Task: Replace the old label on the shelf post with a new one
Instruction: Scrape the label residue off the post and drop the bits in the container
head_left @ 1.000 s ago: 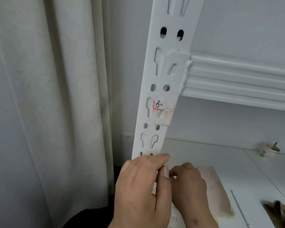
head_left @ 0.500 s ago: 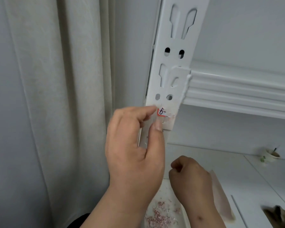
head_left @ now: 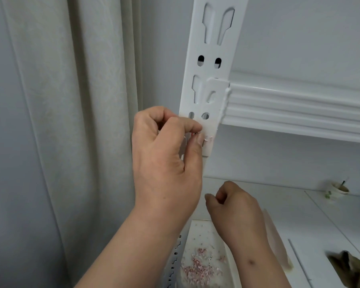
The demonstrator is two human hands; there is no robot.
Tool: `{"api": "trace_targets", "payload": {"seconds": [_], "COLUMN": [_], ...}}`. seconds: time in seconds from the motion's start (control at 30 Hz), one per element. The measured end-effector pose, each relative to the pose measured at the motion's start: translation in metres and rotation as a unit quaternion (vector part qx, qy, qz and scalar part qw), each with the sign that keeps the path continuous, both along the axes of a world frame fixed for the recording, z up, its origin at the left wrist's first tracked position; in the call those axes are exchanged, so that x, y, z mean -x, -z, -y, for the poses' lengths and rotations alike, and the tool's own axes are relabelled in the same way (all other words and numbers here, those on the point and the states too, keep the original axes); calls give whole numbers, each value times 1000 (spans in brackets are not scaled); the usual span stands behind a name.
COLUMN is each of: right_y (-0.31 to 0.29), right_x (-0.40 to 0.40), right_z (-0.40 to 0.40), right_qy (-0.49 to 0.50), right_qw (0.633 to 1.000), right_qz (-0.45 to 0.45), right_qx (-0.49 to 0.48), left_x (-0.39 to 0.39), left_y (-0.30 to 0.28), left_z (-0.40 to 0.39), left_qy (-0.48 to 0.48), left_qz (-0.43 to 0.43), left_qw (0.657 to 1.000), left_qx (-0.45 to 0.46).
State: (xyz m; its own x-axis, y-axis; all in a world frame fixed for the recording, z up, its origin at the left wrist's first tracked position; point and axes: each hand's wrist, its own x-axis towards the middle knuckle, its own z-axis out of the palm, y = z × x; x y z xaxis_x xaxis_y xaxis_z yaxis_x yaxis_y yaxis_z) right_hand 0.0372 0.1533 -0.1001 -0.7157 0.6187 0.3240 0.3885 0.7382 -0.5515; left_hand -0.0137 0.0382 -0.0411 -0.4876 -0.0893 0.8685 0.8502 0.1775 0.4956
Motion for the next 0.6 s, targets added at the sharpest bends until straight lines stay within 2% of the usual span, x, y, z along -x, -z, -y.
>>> {"api": "trace_targets", "payload": {"seconds": [0.2,0.37,0.5,0.6], "right_y": [2,2,-16,-40], "right_x": [-4,-8,-10,-10], "right_z": [-1,2,16,33], "right_qy": [15,-9,-42,-70], "right_qw": [999,998,982,945], "right_qz": [-3,-29,-156,-292], "right_qx": [30,48,96,127], "left_x": [-1,-1,-2,-5], "left_y": [-6,-7,-5,-1], "left_z": [2,1,3,4], "left_qy": [-4,7,20,17], "left_qz": [0,23,41,71], "left_qw": [1000,1000,999,997], "left_qx": [16,15,15,8]}}
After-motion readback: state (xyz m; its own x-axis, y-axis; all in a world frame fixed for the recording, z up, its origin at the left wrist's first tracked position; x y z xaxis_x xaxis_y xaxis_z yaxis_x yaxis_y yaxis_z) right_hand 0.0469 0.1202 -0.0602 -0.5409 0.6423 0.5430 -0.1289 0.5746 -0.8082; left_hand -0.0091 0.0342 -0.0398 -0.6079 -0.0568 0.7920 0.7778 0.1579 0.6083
